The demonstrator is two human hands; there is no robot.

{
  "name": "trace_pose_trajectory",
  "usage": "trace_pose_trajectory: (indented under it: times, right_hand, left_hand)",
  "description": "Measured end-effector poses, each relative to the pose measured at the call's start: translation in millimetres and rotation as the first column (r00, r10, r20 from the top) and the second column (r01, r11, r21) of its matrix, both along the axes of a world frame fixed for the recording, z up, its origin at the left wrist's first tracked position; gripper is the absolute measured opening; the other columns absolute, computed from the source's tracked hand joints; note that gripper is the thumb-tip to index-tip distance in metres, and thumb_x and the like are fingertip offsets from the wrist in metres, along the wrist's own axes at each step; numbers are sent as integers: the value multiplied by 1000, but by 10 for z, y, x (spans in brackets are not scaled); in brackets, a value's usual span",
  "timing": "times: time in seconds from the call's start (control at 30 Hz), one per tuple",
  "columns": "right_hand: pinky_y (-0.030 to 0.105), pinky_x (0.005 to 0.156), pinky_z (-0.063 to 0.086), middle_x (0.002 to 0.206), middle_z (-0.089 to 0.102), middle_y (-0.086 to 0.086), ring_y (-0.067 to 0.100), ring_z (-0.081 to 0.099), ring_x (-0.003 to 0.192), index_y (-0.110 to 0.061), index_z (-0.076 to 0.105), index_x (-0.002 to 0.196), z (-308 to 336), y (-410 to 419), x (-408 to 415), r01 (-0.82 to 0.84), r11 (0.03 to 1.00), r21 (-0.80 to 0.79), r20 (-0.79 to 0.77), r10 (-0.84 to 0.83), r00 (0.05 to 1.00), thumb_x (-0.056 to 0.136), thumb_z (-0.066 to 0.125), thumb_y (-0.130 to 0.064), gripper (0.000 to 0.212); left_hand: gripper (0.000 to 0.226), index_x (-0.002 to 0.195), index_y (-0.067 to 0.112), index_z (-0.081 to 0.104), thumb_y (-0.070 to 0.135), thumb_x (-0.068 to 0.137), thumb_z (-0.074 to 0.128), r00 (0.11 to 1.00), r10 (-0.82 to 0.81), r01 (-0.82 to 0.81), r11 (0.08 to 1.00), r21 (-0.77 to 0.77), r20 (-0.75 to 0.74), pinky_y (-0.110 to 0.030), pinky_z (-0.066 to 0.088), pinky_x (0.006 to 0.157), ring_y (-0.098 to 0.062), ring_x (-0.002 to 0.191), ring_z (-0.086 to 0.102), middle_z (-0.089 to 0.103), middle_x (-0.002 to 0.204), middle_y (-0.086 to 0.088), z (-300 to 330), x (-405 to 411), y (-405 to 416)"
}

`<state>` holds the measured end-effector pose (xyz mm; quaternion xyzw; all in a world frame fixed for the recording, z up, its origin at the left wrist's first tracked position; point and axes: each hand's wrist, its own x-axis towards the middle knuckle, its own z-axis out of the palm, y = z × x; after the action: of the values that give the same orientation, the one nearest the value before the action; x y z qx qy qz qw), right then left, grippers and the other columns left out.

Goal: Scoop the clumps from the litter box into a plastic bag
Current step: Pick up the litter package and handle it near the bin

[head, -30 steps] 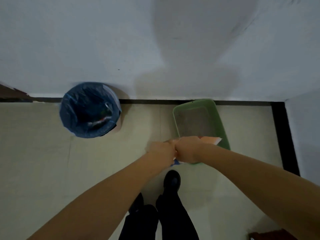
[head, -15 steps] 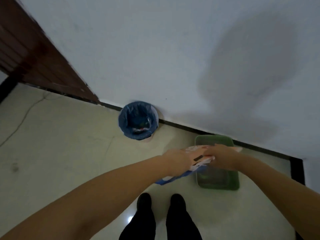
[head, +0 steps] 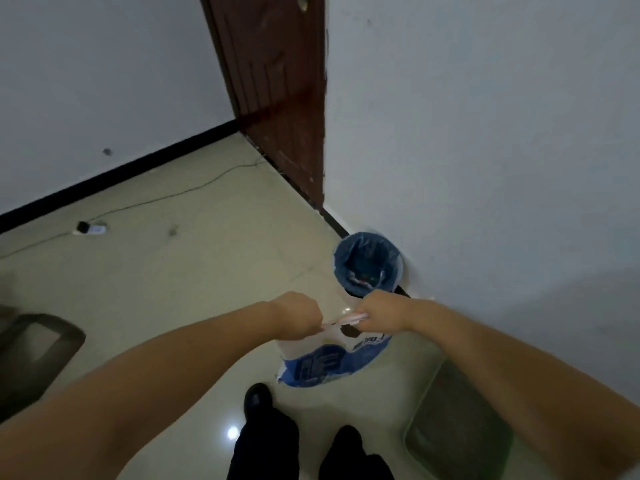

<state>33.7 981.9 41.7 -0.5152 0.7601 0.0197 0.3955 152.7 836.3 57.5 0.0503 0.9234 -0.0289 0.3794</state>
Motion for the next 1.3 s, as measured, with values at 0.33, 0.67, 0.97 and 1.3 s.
trace_pose_trajectory:
  times: [0.33,0.67,0.97,1.3]
  right_hand:
    - [28,57,36,71,56,8,20,50,65,-14,53,66,212,-1602,694,-240,971,-1,40,240,970,93,51,-33,32]
    - [27,56,37,65,57,0,13,48,56,-21,53,64,205,-3430,1375,-330,943,53,72,326,943,91,53,-33,30]
    - [23,52,36,59,54,-6,6,46,52,-20,55,64,318,-5153,1538,-437,899,25,36,436,899,92,52,-32,31]
    - [23,54,37,73,62,7,16,51,59,-10,62,81,204,-7595,1474,-684,724,95,28,684,729,92,50,-33,28]
  left_hand:
    - [49,101,3,65,38,101,30,949,310,-311,950,-15,-54,-34,45,70,-22,73,50,66,99,-12,111,1079,-1190]
    - [44,99,3,65,33,100,33,905,418,-416,909,42,-76,-35,45,71,-27,79,57,66,99,-13,72,1913,-2854]
    - [42,98,5,65,34,99,34,854,507,-510,860,6,-117,-35,48,73,-26,82,59,66,98,-12,230,2138,-4411]
    - [48,98,4,65,39,100,32,702,711,-710,704,40,-53,-37,48,76,-28,83,58,65,98,-13,12,2149,-6372]
